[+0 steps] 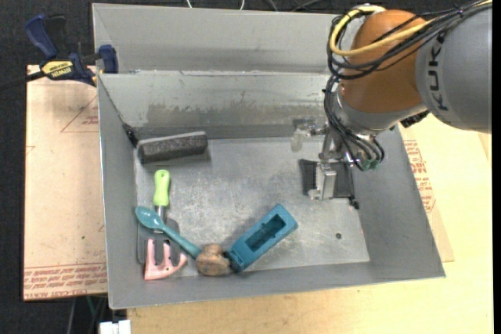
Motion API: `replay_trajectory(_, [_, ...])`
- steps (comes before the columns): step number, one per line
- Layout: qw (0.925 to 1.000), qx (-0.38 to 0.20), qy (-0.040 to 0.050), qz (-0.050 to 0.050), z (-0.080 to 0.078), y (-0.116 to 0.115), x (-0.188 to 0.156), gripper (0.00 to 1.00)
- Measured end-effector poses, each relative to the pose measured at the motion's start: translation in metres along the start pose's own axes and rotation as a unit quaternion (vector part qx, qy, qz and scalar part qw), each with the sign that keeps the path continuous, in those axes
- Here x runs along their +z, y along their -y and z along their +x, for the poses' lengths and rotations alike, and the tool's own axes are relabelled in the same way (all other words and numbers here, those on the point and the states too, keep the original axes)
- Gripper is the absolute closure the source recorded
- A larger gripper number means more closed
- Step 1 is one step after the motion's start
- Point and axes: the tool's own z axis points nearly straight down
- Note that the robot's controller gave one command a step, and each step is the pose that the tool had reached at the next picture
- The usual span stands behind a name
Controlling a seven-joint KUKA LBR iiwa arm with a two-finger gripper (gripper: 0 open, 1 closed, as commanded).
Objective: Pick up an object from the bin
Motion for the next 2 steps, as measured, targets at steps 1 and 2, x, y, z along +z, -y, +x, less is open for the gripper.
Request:
replay_trajectory(1, [0.9997, 0.023, 0.0045, 0.0, 0.009, 0.065, 0.0, 0.0])
replay_trajectory(2, [0.9996, 0.028, 0.0074, 0.002, -0.002, 0.095, 0.013, 0.0])
